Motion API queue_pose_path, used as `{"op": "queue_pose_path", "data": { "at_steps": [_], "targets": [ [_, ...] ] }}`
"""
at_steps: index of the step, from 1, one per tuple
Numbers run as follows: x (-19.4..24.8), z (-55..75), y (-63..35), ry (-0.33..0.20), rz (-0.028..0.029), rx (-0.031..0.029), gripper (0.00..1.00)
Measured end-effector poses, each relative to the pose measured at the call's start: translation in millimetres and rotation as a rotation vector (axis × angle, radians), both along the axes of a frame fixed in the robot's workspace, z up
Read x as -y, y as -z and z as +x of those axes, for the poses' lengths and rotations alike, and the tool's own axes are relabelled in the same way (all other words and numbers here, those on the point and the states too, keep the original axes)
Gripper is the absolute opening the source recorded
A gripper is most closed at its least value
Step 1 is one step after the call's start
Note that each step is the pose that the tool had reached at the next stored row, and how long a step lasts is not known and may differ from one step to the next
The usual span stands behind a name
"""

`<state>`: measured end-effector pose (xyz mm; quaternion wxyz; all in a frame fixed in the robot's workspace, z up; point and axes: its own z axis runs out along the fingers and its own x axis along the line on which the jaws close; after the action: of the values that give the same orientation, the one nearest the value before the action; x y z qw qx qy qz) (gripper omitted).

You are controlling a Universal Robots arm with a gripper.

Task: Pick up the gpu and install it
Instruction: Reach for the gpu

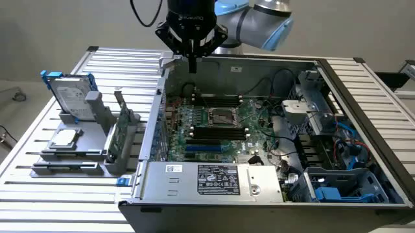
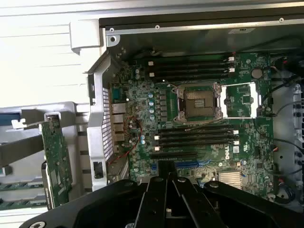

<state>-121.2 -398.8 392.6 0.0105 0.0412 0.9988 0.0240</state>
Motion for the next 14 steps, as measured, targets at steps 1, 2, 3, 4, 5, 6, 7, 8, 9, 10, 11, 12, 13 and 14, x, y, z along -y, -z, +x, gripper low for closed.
{"op": "queue_pose_path", "data": {
  "at_steps": [1, 2, 3, 4, 5, 6, 7, 8, 9, 10, 11, 12, 13, 14],
  "targets": [
    [0.0, 0.0, 0.0, 0.000, 0.0001, 0.0000, 0.11],
    [0.0, 0.0, 0.0, 0.000, 0.0000, 0.0000, 0.11],
    [0.0, 0.0, 0.0, 0.000, 0.0000, 0.0000, 0.11],
    [0.0, 0.0, 0.0, 0.000, 0.0000, 0.0000, 0.11],
    [0.0, 0.0, 0.0, 0.000, 0.0000, 0.0000, 0.11],
    [0.0, 0.0, 0.0, 0.000, 0.0000, 0.0000, 0.11],
    [0.0, 0.0, 0.0, 0.001, 0.0000, 0.0001, 0.11],
    [0.0, 0.0, 0.0, 0.001, 0.0000, 0.0000, 0.11],
    [0.0, 0.0, 0.0, 0.001, 0.0001, 0.0000, 0.11],
    [0.0, 0.0, 0.0, 0.001, 0.0000, 0.0000, 0.11],
    [0.0, -0.5, 0.0, 0.001, 0.0000, 0.0001, 0.11],
    [0.0, -4.3, -0.2, 0.001, -0.0004, -0.0001, 0.11],
    [0.0, -8.7, 0.0, 0.001, -0.0003, -0.0002, 0.11],
    [0.0, -13.2, 0.3, 0.001, 0.0000, -0.0002, 0.11]
  ]
}}
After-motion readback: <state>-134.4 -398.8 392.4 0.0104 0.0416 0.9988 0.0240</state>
